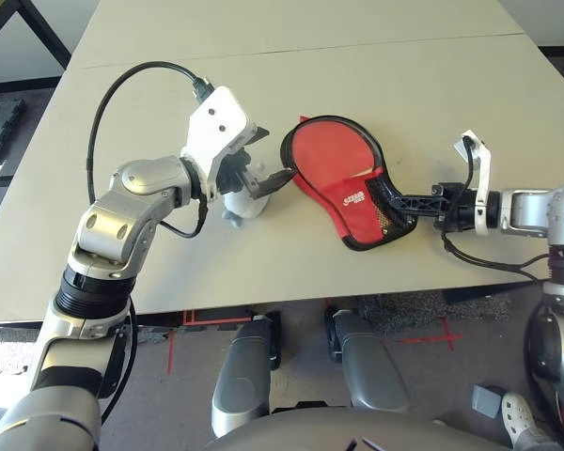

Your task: Store the ping-pong paddle in its case and zip it.

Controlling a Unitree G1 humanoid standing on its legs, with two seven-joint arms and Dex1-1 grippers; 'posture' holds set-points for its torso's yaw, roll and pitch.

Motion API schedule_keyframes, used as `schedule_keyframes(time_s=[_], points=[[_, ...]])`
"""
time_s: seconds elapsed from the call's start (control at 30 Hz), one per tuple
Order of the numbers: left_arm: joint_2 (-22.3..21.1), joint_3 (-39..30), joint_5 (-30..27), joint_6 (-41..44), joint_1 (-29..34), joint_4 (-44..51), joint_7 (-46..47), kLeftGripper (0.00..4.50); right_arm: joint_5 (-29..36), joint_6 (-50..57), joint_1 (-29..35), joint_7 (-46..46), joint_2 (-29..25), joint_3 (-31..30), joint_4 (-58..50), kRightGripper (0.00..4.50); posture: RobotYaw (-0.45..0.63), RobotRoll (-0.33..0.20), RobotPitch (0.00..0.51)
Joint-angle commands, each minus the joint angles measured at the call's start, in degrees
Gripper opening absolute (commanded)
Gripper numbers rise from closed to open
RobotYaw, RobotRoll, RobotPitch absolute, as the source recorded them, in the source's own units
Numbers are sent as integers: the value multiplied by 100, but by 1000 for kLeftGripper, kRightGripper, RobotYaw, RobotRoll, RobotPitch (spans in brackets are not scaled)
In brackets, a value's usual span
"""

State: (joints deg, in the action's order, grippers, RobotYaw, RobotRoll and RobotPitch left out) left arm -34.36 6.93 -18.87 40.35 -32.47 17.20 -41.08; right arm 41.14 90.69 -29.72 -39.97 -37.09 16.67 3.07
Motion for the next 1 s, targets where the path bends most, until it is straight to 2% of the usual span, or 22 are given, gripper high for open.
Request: schedule_keyframes(time_s=[0.03, 0.17, 0.4, 0.53, 0.6, 0.73, 0.83, 0.9, 0.97, 1.0], points=[[14, 95, 65, -113, 35, -71, -81, 4500, 439, 181, 417, 143, -238, 143, -433, 35, 35, 0, 217], [43, 125, 88, -177, 6, -149, -100, 4500, 976, 181, 800, 402, -351, 277, -828, 35, 25, 0, 220], [102, 169, 144, -254, -13, -234, -124, 4500, 1732, 181, 1004, 1129, -154, 359, -1059, 35, 25, 0, 223], [95, 155, 153, -261, 0, -232, -131, 4500, 2139, 181, 1083, 1280, -253, 300, -1231, 35, 30, 0, 224], [81, 137, 154, -252, 23, -216, -123, 4500, 2026, 159, 942, 1217, -417, 287, -1231, 557, 34, 0, 225], [43, 98, 158, -247, 53, -208, -114, 4500, 1717, -458, 667, 301, -1319, -124, -1095, 1831, 39, 0, 225], [5, 67, 159, -254, 51, -221, -113, 4500, 1129, -1546, 610, -863, -2179, -735, -879, 3028, 43, 0, 224], [-22, 33, 158, -257, 50, -232, -99, 4500, 342, -2828, 442, -1725, -2611, -1243, -448, 3815, 44, 0, 224], [-45, -7, 157, -264, 50, -258, -86, 4500, -376, -4139, 33, -2378, -2629, -1631, 171, 4474, 44, 0, 223], [-57, -20, 163, -271, 48, -275, -84, 4500, -671, -4629, -178, -2613, -2563, -1806, 451, 4474, 46, 0, 223]])
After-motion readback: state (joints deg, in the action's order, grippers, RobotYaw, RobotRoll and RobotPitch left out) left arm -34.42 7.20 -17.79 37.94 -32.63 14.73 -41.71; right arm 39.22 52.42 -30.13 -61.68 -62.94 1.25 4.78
